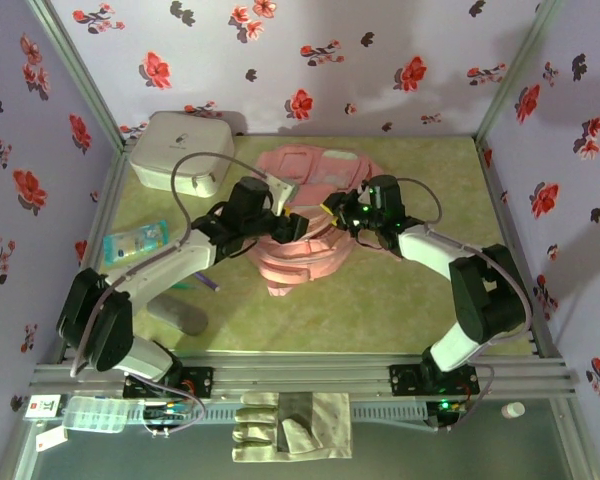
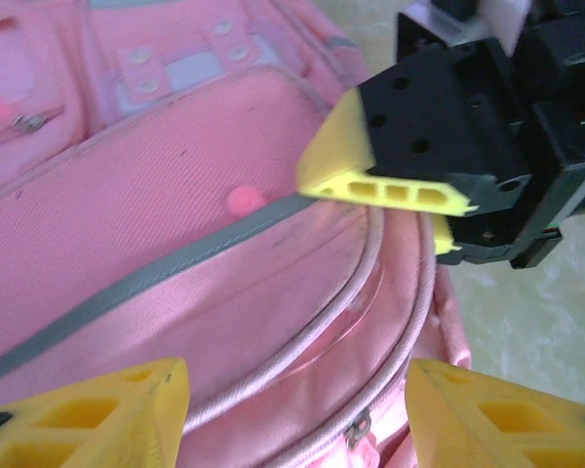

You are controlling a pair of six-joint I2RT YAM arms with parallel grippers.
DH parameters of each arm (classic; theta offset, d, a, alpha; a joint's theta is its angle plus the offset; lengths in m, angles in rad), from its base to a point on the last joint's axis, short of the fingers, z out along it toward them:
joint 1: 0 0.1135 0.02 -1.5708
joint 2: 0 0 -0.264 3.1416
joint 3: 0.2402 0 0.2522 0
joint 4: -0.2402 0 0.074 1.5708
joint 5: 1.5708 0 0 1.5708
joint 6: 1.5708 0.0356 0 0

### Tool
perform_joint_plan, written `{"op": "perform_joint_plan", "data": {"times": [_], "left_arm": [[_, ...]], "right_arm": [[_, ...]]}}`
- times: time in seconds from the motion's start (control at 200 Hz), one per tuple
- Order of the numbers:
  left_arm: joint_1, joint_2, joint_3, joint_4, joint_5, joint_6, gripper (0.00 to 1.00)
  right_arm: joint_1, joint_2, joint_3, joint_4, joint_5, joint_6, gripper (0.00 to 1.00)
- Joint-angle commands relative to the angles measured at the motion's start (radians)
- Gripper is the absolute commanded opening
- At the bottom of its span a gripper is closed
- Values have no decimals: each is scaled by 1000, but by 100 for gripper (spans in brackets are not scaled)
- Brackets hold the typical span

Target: Pack the student bag

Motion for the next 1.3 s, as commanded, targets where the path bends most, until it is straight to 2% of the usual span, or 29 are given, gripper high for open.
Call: {"op": "perform_joint_plan", "data": {"times": [0.0,0.14,0.375,0.69,1.11,1.295], "left_arm": [[-27,-35,-29,-87,-69,-234,58],[-88,-27,-71,-72,-69,-372,53],[-125,46,-58,-75,-100,-454,46],[-125,105,-28,-46,-101,-443,36],[-126,129,-15,19,-119,-434,30],[-125,126,-10,-53,-192,-451,14]], "right_arm": [[15,7,59,69,3,-17,21],[16,15,58,85,11,-15,18],[19,19,60,96,11,-10,18],[21,15,55,101,4,-6,18],[24,14,38,127,-11,7,18],[21,8,30,116,-4,-8,17]]}}
